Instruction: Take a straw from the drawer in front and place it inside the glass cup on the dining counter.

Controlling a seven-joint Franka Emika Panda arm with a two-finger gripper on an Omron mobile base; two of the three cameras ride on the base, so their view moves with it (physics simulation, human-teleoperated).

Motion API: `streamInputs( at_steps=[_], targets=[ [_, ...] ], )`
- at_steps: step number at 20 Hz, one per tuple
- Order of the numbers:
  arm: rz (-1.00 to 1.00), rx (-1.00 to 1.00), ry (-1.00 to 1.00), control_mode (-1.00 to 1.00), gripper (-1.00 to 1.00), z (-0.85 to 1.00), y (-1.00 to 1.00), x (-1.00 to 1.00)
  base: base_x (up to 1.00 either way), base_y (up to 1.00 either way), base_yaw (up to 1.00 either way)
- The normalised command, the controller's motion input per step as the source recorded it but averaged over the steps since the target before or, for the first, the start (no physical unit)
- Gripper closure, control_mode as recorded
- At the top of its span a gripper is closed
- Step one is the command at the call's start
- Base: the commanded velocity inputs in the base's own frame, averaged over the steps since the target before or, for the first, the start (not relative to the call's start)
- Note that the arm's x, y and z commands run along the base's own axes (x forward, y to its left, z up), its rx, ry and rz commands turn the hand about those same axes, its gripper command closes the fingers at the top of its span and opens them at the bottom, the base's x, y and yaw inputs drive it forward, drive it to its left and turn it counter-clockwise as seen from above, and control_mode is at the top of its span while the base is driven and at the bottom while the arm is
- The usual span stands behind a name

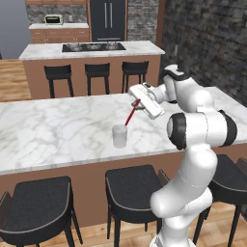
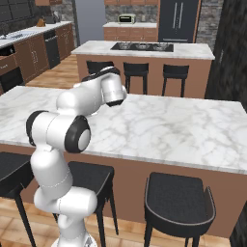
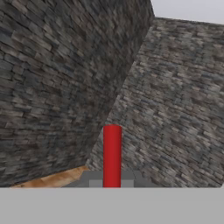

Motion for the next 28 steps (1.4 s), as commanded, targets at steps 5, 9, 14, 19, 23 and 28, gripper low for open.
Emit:
streamInputs(
  at_steps=[5, 9, 14, 19, 23, 28],
  targets=[
    [0.00, 0.00, 0.02, -1.00, 1.00, -0.13, 0.01, 0.00, 0.00, 0.00, 0.00],
    [0.00, 0.00, 0.04, -1.00, 1.00, -0.13, 0.00, 0.02, 0.00, 0.00, 0.00],
    [0.00, 0.00, 0.03, -1.00, 1.00, -0.09, 0.05, 0.17, 0.00, 0.00, 0.00],
    [0.00, 0.00, 0.04, -1.00, 1.00, -0.10, 0.10, 0.29, 0.00, 0.00, 0.00],
    [0.00, 0.00, 0.04, -1.00, 1.00, -0.12, 0.08, 0.30, 0.00, 0.00, 0.00],
    [-0.01, 0.00, 0.03, -1.00, 1.00, -0.14, 0.00, 0.19, 0.00, 0.00, 0.00]
  ],
)
